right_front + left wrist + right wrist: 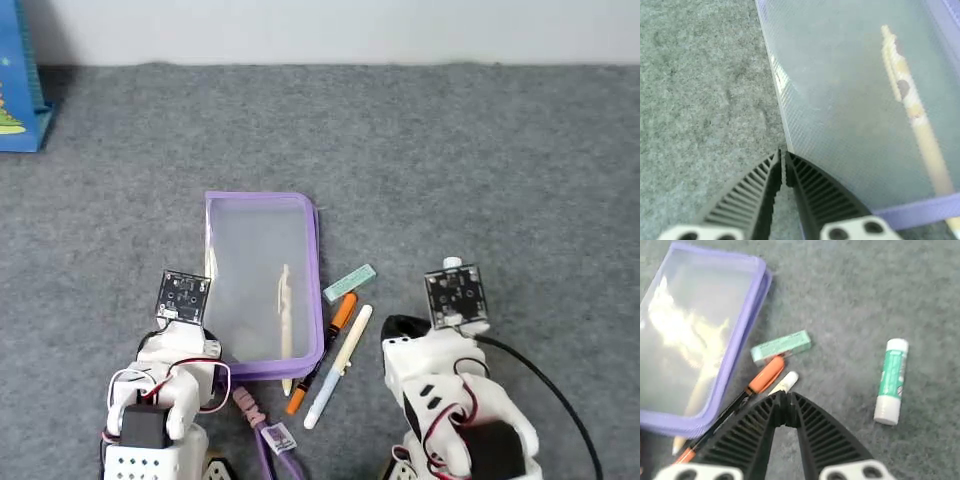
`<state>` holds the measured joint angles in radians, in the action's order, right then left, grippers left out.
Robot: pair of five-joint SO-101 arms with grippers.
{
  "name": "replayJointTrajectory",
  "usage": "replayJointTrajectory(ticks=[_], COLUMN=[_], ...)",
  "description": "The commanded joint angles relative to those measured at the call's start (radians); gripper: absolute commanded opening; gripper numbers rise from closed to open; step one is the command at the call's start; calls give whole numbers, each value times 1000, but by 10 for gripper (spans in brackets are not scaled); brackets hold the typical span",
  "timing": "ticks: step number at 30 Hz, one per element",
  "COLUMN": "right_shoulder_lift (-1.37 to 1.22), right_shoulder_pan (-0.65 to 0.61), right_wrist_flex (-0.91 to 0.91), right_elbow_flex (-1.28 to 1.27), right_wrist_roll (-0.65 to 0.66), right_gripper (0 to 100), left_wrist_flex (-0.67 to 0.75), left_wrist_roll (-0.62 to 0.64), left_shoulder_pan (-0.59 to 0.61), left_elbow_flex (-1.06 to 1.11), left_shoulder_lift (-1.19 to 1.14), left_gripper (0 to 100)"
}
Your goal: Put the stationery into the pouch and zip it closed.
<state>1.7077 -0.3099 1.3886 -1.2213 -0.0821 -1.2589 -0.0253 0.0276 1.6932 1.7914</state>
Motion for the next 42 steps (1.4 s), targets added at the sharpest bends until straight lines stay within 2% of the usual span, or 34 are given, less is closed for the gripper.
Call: replayJointTrajectory(ticks=[1,7,13,19,26,31,36,42], right_shoulder_lift=[-143,-390,-498,-535,-541,-541,-542,-545], right_shoulder_pan=[-48,-131,-219,-320,-328,-331,-406,-486], right_wrist_flex=[7,-2,-50,-74,-74,-74,-90,-153], right_elbow_flex=[126,236,244,244,242,242,241,233], right_wrist_roll=[3,0,0,0,0,-48,-55,-57], right_gripper=[8,8,9,11,12,12,13,100], left_wrist_flex=[29,29,29,29,29,29,29,29], left_wrist_roll=[-8,-8,-8,-8,-8,-8,-8,-8], left_shoulder_pan=[5,5,5,5,5,5,5,5], left_elbow_flex=[-12,-12,-12,-12,-12,-12,-12,-12], left_shoulder_lift=[-5,-5,-5,-5,-5,-5,-5,-5], left_gripper=[14,14,14,14,14,14,14,14])
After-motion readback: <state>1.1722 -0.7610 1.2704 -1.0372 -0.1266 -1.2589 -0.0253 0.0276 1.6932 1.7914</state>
